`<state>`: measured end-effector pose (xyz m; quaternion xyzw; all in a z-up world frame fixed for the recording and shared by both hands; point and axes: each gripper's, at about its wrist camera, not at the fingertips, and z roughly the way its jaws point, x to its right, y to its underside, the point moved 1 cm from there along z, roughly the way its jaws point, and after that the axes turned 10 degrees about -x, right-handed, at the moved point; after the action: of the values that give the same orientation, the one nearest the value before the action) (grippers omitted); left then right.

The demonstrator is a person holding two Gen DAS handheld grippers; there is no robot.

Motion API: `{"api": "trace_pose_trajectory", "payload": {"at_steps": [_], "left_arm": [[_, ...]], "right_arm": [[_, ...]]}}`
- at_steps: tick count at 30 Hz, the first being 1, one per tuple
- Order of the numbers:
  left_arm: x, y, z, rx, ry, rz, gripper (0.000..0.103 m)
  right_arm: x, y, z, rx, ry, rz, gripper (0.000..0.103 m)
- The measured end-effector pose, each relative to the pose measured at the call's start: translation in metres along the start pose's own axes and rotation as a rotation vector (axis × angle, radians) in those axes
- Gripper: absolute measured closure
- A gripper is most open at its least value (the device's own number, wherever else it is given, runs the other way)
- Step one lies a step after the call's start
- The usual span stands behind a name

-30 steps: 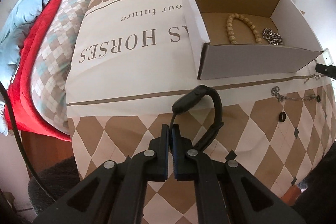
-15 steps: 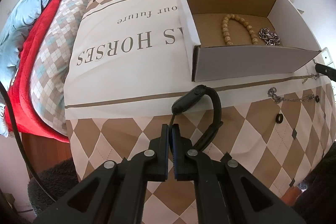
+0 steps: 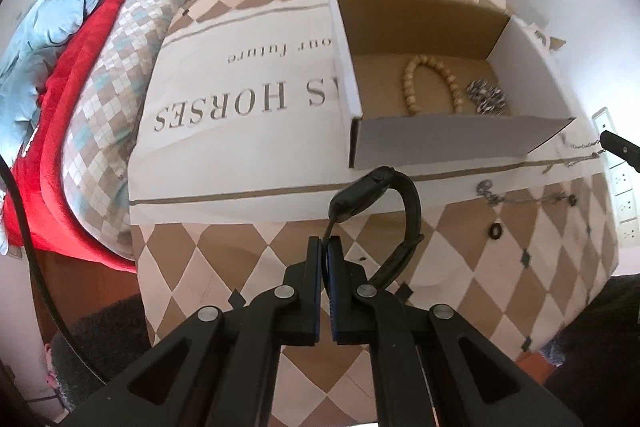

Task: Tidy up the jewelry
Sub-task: 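Lower the black band and silver bracelet into the box and open both tools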

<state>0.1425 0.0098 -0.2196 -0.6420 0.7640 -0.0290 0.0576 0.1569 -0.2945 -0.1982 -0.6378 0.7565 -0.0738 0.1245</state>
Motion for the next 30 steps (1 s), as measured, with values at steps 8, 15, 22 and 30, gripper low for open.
{"api": "trace_pose_trajectory", "payload": {"at_steps": [8,15,22,30], "left_arm": [[-0.002,-0.006,-0.053,0.111,0.006,-0.017,0.102],[-0.002,-0.024,-0.095,0.209,0.008,-0.039,0.102],[-0.001,-0.048,-0.123,0.304,0.002,-0.088,0.102],[0.005,-0.073,-0.124,0.326,0.022,-0.115,0.102]], "right_arm": [[-0.024,-0.003,-0.055,0.107,-0.063,-0.027,0.097],[-0.051,-0.017,-0.105,0.199,-0.106,-0.060,0.097],[-0.083,-0.031,-0.128,0.239,-0.137,-0.092,0.097],[-0.110,-0.043,-0.117,0.214,-0.177,-0.100,0.097]]}}
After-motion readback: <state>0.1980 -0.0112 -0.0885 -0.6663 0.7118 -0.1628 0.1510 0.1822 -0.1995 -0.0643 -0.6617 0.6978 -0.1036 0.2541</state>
